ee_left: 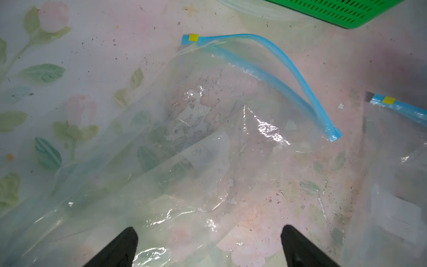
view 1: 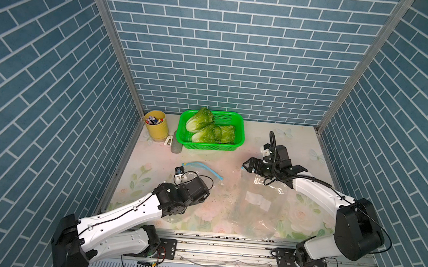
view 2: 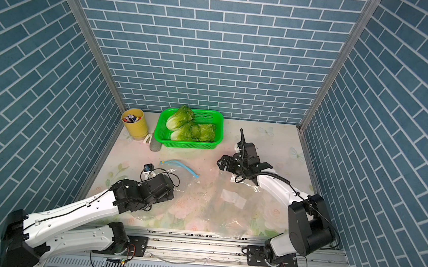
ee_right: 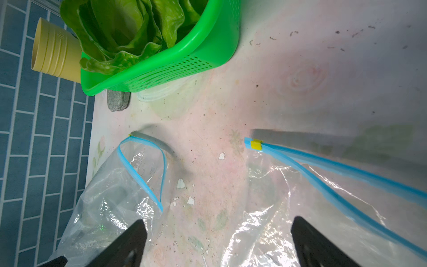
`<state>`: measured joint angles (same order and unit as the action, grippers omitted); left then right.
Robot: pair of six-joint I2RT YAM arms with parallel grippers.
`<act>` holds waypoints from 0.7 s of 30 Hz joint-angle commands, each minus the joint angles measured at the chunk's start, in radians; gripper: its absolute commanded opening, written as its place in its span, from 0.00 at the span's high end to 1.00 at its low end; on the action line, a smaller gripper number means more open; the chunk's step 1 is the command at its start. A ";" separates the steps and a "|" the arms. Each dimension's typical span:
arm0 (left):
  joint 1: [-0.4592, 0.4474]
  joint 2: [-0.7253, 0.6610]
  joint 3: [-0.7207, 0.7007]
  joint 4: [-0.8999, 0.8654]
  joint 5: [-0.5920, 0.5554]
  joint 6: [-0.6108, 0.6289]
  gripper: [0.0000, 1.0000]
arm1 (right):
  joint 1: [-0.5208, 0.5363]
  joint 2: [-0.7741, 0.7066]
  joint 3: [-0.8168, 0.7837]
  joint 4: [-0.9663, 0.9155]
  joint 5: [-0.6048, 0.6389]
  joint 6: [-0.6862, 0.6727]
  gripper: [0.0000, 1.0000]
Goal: Put the chinese cabbages into a zipper bag and zip it
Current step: Pick up the zipper food storage bag at the center of the board.
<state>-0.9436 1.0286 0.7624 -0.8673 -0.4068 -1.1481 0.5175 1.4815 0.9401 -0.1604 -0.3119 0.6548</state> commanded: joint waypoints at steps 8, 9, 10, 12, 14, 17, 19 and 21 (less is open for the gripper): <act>0.063 0.014 -0.113 0.170 -0.080 0.155 0.01 | 0.061 0.122 0.090 0.030 -0.055 0.070 0.10; 0.079 -0.002 -0.131 0.200 -0.068 0.183 0.01 | 0.066 0.136 0.098 0.032 -0.065 0.075 0.12; 0.098 -0.018 -0.151 0.229 -0.060 0.209 0.01 | 0.073 0.152 0.111 0.036 -0.074 0.077 0.13; 0.136 -0.039 -0.176 0.245 -0.054 0.237 0.01 | 0.086 0.185 0.139 0.026 -0.074 0.077 0.16; 0.178 -0.061 -0.188 0.257 -0.050 0.286 0.01 | 0.102 0.224 0.176 0.024 -0.084 0.081 0.19; 0.237 -0.083 -0.212 0.326 0.010 0.367 0.01 | 0.126 0.291 0.233 0.020 -0.111 0.095 0.23; 0.257 -0.084 -0.219 0.343 0.016 0.398 0.01 | 0.145 0.331 0.266 0.025 -0.126 0.105 0.24; 0.264 -0.089 -0.222 0.361 0.016 0.425 0.01 | 0.162 0.366 0.300 0.029 -0.135 0.109 0.26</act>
<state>-0.6941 0.9485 0.5556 -0.5598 -0.4068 -0.8112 0.6567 1.8072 1.1950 -0.1390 -0.4107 0.7189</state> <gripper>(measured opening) 0.994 0.745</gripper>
